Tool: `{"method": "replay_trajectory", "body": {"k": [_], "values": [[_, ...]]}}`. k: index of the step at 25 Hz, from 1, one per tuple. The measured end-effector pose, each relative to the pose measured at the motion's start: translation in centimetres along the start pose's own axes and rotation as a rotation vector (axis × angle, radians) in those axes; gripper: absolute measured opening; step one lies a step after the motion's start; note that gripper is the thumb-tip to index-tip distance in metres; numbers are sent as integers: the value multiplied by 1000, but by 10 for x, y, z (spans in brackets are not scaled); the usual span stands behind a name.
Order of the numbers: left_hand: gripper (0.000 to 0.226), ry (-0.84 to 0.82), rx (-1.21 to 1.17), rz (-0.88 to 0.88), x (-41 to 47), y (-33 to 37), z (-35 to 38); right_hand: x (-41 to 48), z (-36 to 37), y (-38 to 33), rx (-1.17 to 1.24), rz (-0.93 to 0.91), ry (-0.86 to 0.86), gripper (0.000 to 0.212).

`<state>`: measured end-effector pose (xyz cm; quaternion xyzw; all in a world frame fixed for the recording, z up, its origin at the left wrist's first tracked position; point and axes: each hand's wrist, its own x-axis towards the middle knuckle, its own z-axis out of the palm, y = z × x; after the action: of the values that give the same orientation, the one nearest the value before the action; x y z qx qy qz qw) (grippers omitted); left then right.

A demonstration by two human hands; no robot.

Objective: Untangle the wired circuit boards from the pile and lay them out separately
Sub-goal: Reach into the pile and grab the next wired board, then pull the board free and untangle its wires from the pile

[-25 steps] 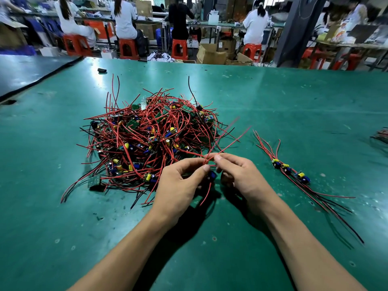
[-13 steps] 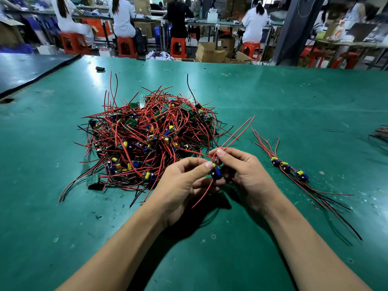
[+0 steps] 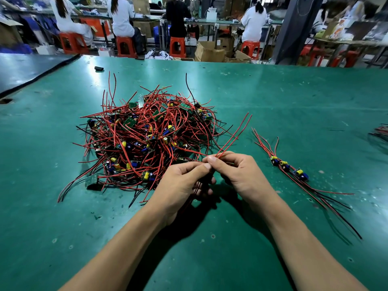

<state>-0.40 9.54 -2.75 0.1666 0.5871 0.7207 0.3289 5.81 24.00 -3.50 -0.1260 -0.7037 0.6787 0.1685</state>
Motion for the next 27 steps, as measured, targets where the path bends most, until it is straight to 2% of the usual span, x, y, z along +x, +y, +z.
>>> {"method": "replay_trajectory", "body": {"k": [4, 7, 10, 14, 20, 23, 27], "values": [[15, -51, 29, -19, -3, 2, -1, -3, -2, 2, 181, 157, -54, 25], [14, -38, 75, -7, -3, 1, 1, -2, -4, 0, 198, 203, -73, 25], [14, 1, 95, 25, -2, -1, 2, -2, -1, 1, 263, 204, -117, 19], [19, 13, 90, 66, -1, -2, 0, -4, 1, 0, 204, 183, -188, 28], [24, -52, 34, -65, 1, 0, -1, -1, 3, 9, 168, 104, -107, 33], [21, -24, 59, -36, 2, -1, -1, -1, 7, 10, 166, 96, -102, 36], [18, -6, 77, 1, 1, -2, 0, 2, 7, 8, 35, 18, -60, 26]]}}
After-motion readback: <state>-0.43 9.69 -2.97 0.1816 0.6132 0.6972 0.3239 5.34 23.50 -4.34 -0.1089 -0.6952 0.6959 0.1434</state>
